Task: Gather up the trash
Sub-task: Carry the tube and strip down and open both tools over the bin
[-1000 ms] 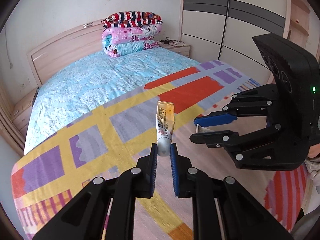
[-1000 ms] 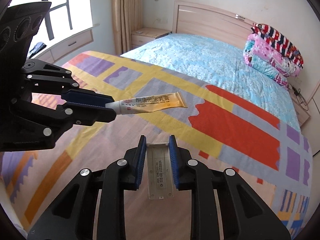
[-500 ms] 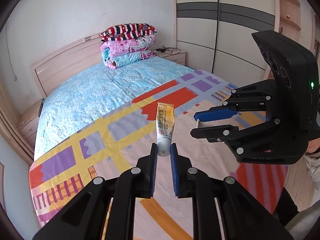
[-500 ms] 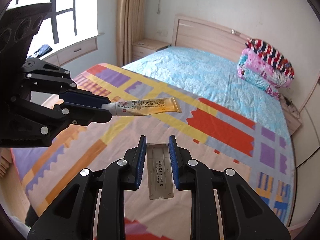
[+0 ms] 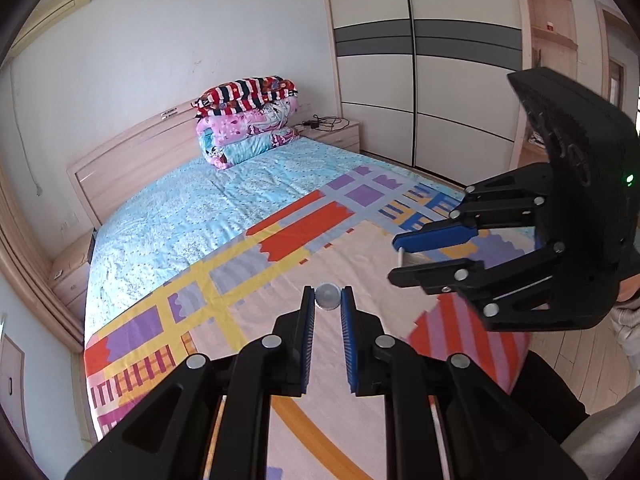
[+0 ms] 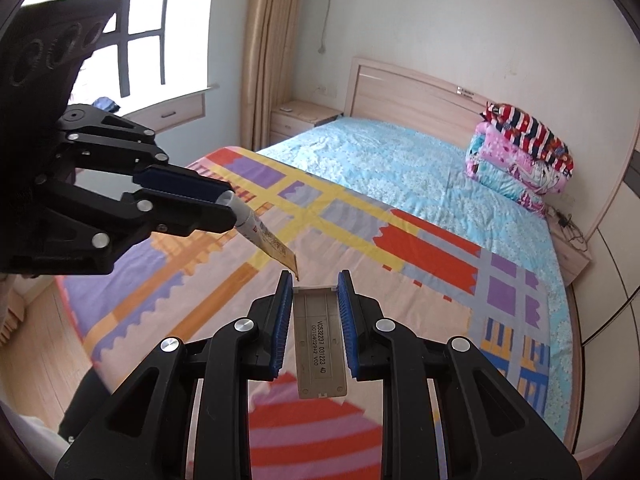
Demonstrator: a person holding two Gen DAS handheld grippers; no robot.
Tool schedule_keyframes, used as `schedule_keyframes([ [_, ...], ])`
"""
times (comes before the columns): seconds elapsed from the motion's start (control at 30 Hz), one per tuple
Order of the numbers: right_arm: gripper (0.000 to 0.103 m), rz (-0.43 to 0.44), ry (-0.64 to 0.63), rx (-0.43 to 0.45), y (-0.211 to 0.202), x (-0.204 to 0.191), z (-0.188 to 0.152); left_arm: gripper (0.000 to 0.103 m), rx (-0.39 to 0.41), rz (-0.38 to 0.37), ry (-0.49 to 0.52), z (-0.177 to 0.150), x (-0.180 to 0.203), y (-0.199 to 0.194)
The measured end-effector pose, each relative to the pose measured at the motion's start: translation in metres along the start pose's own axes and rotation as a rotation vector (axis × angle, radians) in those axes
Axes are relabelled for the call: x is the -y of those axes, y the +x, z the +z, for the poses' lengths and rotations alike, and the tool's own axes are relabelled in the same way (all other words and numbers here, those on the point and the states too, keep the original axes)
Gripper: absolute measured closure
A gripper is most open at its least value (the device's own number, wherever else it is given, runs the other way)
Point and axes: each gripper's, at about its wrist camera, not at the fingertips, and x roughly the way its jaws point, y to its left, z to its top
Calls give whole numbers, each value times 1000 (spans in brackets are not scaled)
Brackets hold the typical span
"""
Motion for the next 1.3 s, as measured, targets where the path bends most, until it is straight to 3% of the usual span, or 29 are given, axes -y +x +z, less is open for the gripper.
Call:
schedule_keyframes([
  [0.23,80,10,-11,24,-41,-24,-30,90,14,-18,26,-18,30,-31],
  [0.53,80,156,97,-2,-76,-46,-85,90,-32,-68,46,-61,71,-44],
  [0.73,80,172,89,-19,-95,-70,-117,90,-71,-107,92,-88,107,-46],
  [1.1,80,202,135,-86,-89,-92,-170,90,-139,-185,106,-132,144,-36],
  [1.3,80,202,175,-187,-61,-100,-208,90,-189,-203,84,-156,156,-25],
])
